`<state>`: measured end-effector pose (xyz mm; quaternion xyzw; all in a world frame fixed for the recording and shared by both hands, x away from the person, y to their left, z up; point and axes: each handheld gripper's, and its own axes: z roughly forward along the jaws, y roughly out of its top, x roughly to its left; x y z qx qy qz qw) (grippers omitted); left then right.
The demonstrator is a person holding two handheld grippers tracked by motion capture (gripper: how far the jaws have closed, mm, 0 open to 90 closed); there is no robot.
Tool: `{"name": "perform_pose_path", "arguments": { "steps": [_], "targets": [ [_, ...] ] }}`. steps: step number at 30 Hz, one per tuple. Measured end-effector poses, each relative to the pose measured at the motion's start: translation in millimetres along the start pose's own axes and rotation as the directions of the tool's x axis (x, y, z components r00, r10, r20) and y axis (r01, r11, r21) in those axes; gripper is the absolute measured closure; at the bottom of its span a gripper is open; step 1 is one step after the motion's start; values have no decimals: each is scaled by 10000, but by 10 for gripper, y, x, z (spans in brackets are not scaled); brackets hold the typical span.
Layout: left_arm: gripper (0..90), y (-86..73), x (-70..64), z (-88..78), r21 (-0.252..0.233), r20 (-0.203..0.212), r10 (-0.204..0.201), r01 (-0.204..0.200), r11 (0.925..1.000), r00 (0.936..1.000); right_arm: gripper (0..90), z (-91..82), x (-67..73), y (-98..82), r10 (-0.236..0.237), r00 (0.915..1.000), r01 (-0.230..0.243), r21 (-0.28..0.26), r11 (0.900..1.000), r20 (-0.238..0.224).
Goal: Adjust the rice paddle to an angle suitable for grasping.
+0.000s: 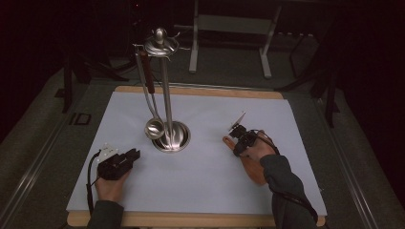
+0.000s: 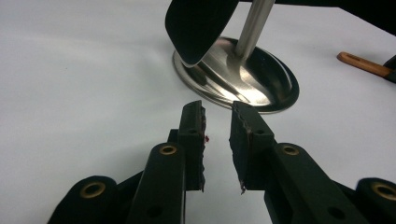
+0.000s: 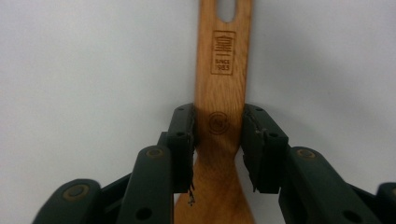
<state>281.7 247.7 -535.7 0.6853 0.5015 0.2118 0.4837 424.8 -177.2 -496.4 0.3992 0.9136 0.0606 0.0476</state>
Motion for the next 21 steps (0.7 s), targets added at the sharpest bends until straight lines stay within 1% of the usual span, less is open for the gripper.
{"name": "perform_pose_path", "arguments": {
  "steps": [3,5,7,8,9,10,12,13,14,15,16,17,18,19,20,21],
  "targets": [
    [750,0,4,-1,-1,-15,7,-7,10000,10000,662,-8,6,-2,-9,9999,9,-43,10000,111],
    [750,1,11,-2,4,-66,9,-9,10000,10000,662,-45,14,-10,33,10000,-32,-299,9995,19],
    [750,1,11,-2,3,-80,6,-6,10000,10000,662,-64,17,-12,33,10000,-33,-350,9994,-14],
    [750,1,13,-4,-2,-104,12,-12,10000,9999,663,-100,24,-13,-35,9999,27,-595,9982,-130],
    [750,1,13,-4,-2,-104,12,-12,10000,9999,663,-100,24,-13,-35,9999,27,-595,9982,-130],
    [750,0,15,-4,-3,-112,11,-11,10000,9999,663,-142,44,-12,-84,9997,67,-830,9965,-209],
    [750,-6,20,-4,-2,-135,-19,19,10000,9999,663,-182,70,-7,-180,9996,155,-1041,9944,-232],
    [750,-6,20,-4,-2,-135,-19,19,10000,9999,663,-182,70,-7,-180,9996,155,-1041,9944,-232],
    [749,-15,35,-3,-65,3,-148,148,9999,9999,663,-229,96,-2,-195,9995,160,-1274,9917,-260],
    [749,-15,35,-3,-65,3,-148,148,9999,9999,663,-253,113,1,-163,9994,121,-1355,9907,-300],
    [749,-27,66,-9,-197,102,-422,424,9989,9991,663,-275,125,3,-200,9992,150,-1465,9891,-333],
    [749,-27,66,-9,-197,102,-422,424,9989,9991,663,-275,125,3,-200,9992,150,-1465,9891,-333],
    [749,-32,90,-25,-328,167,-606,611,9976,9980,663,-311,146,7,-294,9989,224,-1742,9845,-374],
    [749,-32,90,-25,-328,167,-606,611,9976,9980,663,-311,146,7,-294,9989,224,-1742,9845,-374],
    [749,-35,101,-31,-406,179,-736,742,9964,9971,663,-337,159,12,-365,9983,269,-1972,9800,-455],
    [749,-35,101,-31,-406,179,-736,742,9964,9971,663,-337,159,12,-365,9983,269,-1972,9800,-455]
  ]
}}
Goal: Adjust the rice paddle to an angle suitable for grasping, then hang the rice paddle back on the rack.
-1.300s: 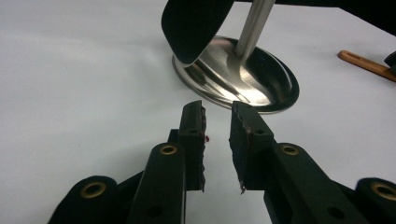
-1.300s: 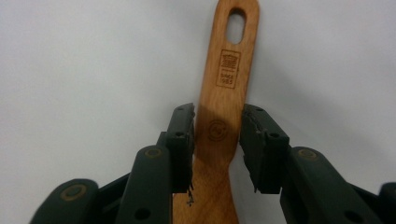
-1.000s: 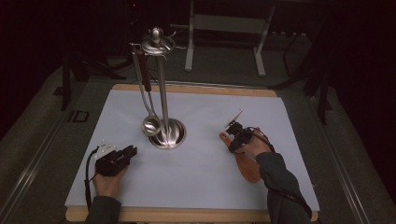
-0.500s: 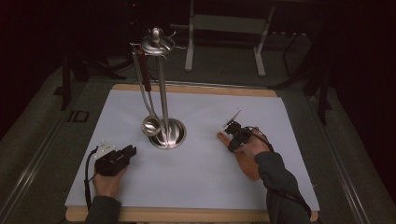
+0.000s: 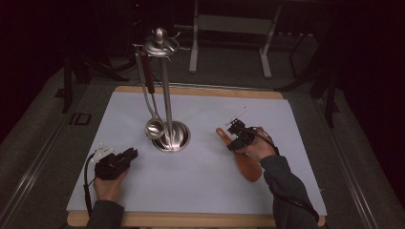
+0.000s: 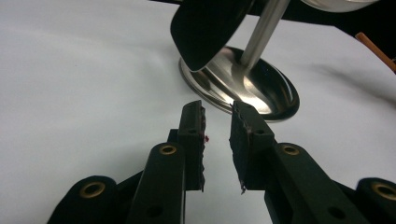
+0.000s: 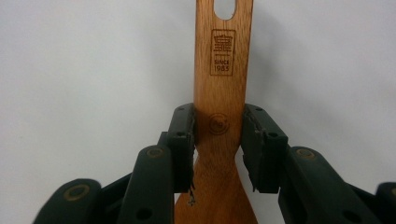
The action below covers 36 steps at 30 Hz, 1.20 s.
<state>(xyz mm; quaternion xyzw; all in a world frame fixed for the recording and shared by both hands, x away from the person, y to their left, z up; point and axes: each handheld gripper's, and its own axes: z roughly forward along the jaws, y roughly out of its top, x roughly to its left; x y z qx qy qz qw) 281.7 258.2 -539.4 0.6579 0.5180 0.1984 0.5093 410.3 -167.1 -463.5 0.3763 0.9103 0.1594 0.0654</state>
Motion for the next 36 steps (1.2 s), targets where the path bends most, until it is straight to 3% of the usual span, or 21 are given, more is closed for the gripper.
{"name": "perform_pose_path", "arguments": {
  "steps": [8,14,19,20,23,24,27,30,31,32,33,36],
  "targets": [
    [746,-4,-36,27,166,-154,326,-323,9993,9994,663,-67,72,32,-263,9996,260,-623,9977,-39],
    [746,-6,-40,28,183,-162,371,-368,9992,9992,663,-143,109,63,-526,9976,454,-1523,9873,-441],
    [744,-6,-48,32,221,-189,423,-419,9989,9989,662,-252,164,89,-803,9958,669,-2519,9654,-435],
    [744,-6,-48,32,221,-189,423,-419,9989,9989,662,-252,164,89,-803,9958,669,-2519,9654,-435],
    [742,-7,-55,35,222,-230,474,-468,9987,9986,662,-317,190,103,-978,9936,735,-3345,9395,-561],
    [742,-7,-55,35,222,-230,474,-468,9987,9986,662,-317,190,103,-978,9936,735,-3345,9395,-561],
    [742,-7,-63,37,255,-261,555,-548,9982,9981,662,-361,209,116,-1009,9934,722,-3843,9204,-551],
    [740,-7,-63,37,253,-260,551,-545,9982,9981,661,-384,226,122,-1050,9932,760,-4043,9114,-501],
    [739,-7,-65,38,266,-278,602,-594,9979,9978,661,-407,245,130,-1116,9928,830,-4254,9012,-428],
    [737,-7,-65,38,266,-278,602,-594,9979,9978,661,-407,245,130,-1116,9928,830,-4254,9012,-428],
    [736,-8,-71,40,295,-300,643,-634,9976,9975,661,-432,265,141,-1178,9924,898,-4453,8908,-357],
    [736,-7,-78,44,328,-311,695,-685,9971,9971,661,-460,296,154,-1215,9922,952,-4553,8852,-288]
  ]
}}
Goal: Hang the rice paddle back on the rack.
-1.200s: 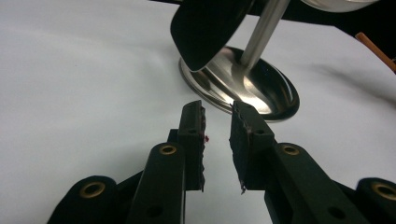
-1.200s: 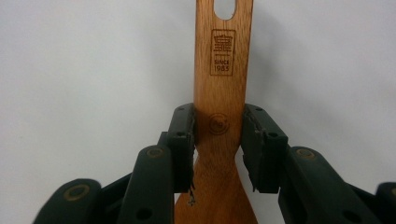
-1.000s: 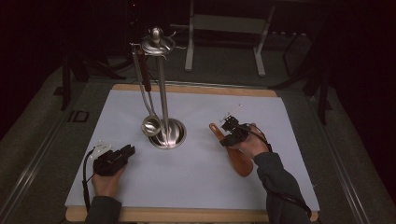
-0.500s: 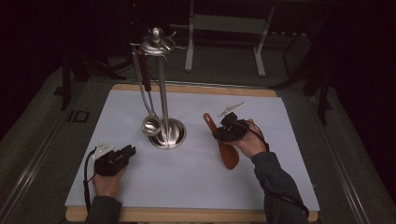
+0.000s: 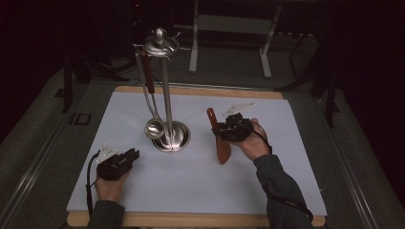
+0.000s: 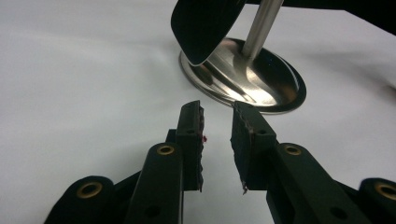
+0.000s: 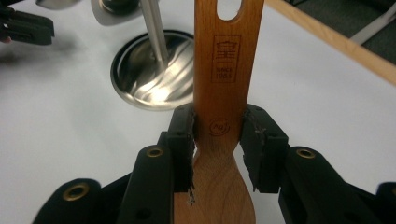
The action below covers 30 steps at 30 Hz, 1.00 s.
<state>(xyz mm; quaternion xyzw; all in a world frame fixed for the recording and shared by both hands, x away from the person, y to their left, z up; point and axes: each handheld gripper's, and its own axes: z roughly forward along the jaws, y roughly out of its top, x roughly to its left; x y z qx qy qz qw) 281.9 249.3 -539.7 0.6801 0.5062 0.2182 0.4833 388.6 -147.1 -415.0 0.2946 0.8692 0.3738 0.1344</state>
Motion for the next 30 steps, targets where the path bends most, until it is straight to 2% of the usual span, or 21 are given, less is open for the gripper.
{"name": "perform_pose_path", "arguments": {
  "steps": [3,11,17,30],
  "targets": [
    [736,2,-10,7,82,-24,125,-125,9999,9999,661,-34,59,59,-239,9997,241,-333,9992,79],
    [735,3,-14,9,82,-37,143,-142,9999,9999,661,-71,148,168,-386,9991,401,-891,9952,184],
    [735,3,-18,11,90,-55,163,-163,9998,9999,661,-102,250,273,-531,9983,560,-1401,9885,240],
    [735,3,-20,11,106,-64,180,-179,9998,9998,661,-149,379,412,-698,9975,710,-1985,9775,131]
  ]
}}
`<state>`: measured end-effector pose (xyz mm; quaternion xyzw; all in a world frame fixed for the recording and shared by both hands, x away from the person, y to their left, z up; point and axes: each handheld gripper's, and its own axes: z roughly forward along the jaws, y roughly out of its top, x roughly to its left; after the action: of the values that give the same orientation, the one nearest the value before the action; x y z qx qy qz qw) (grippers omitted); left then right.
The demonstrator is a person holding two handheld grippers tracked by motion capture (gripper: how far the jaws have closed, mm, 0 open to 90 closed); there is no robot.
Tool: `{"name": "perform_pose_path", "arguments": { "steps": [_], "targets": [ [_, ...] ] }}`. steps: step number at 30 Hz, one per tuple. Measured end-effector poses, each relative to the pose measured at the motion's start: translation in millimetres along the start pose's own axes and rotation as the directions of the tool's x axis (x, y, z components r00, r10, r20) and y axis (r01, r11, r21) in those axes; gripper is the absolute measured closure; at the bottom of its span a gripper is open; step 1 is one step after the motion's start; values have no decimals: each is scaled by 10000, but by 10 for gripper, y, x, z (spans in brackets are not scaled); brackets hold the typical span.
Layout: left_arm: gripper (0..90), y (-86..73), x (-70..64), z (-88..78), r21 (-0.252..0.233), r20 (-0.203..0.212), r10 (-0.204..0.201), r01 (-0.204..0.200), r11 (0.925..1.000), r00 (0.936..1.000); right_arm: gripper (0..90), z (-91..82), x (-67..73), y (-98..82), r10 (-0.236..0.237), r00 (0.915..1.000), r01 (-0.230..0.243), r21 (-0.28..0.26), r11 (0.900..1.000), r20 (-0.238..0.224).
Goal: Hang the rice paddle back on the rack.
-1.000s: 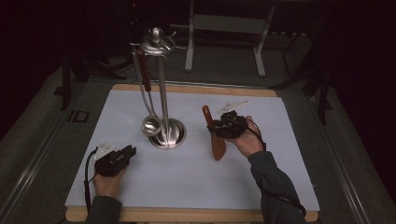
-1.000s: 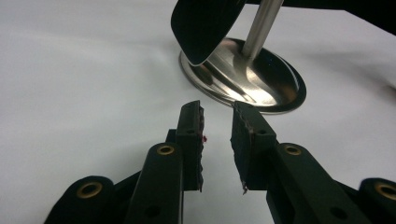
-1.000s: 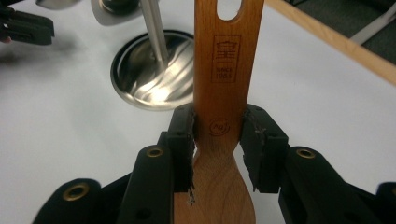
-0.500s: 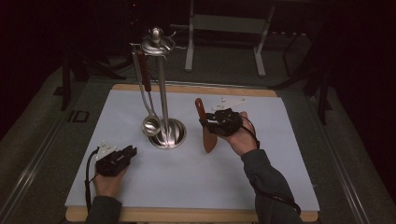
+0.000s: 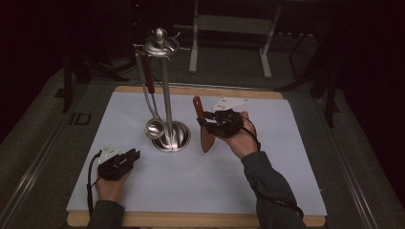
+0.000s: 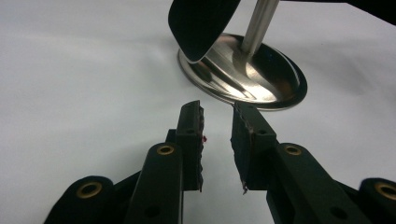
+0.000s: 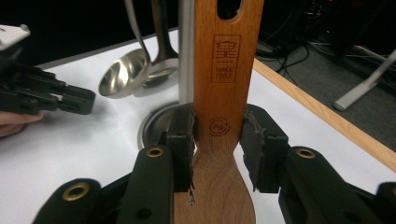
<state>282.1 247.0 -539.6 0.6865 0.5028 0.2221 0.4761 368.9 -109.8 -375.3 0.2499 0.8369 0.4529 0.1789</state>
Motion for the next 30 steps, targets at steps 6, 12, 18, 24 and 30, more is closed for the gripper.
{"name": "perform_pose_path", "arguments": {
  "steps": [6,12,18,24,30],
  "targets": [
    [735,1,-3,2,13,10,38,-38,10000,10000,661,-21,31,47,-52,9997,48,-154,9999,-246],
    [735,1,-6,3,16,16,58,-58,10000,10000,661,-49,48,90,-97,9995,87,-355,9993,-296],
    [735,1,-7,4,22,8,65,-65,10000,10000,661,-69,64,130,-103,9994,84,-563,9984,-327],
    [735,1,-7,6,38,7,77,-77,10000,10000,661,-80,75,167,-214,9991,189,-681,9975,-361],
    [735,2,-6,7,64,-1,91,-91,9999,10000,661,-91,65,186,-230,9992,203,-783,9967,-333]
  ]
}}
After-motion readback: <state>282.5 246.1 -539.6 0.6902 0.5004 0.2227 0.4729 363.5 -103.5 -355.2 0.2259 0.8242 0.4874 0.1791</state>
